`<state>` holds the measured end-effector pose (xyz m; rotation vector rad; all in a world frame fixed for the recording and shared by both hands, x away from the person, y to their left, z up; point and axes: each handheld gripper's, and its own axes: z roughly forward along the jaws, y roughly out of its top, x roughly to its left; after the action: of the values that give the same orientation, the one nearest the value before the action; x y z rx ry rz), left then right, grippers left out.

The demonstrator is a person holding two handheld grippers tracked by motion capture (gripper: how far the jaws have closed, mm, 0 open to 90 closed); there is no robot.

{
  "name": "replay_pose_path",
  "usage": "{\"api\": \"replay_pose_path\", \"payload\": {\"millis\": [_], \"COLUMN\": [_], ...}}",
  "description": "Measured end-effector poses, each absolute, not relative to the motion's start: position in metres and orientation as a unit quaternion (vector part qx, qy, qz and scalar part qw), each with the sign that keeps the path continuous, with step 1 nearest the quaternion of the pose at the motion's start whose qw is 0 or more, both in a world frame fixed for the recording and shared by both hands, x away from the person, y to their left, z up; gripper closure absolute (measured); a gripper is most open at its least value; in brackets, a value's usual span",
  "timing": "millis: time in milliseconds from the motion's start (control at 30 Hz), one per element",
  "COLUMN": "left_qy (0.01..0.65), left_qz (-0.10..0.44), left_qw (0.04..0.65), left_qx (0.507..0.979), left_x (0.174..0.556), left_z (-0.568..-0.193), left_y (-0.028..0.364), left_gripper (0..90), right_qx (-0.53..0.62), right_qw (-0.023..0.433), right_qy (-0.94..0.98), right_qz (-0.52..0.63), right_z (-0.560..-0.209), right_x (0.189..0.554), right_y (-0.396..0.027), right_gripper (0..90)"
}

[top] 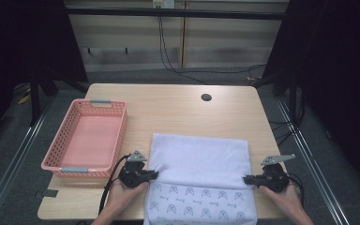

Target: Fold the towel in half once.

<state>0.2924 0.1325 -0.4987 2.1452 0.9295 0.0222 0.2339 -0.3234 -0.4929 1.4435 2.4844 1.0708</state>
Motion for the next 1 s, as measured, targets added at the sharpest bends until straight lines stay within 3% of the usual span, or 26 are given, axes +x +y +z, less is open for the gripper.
{"api": "replay_pose_path", "payload": {"millis": [1000], "left_qy": [0.425], "left_qz": [0.051], "left_qw": [0.375], "left_qx": [0.822], "left_x": [0.416], "left_z": [-0.5], "left_y": [0.1], "left_gripper": [87.3], "right_qx": [0.539], "right_qw": [0.085], "right_qy": [0.759], "right_qz": [0.355], "right_z": [-0.5], "right_x": [0.36], "right_y": [-0.337], "right_gripper": [89.1]}}
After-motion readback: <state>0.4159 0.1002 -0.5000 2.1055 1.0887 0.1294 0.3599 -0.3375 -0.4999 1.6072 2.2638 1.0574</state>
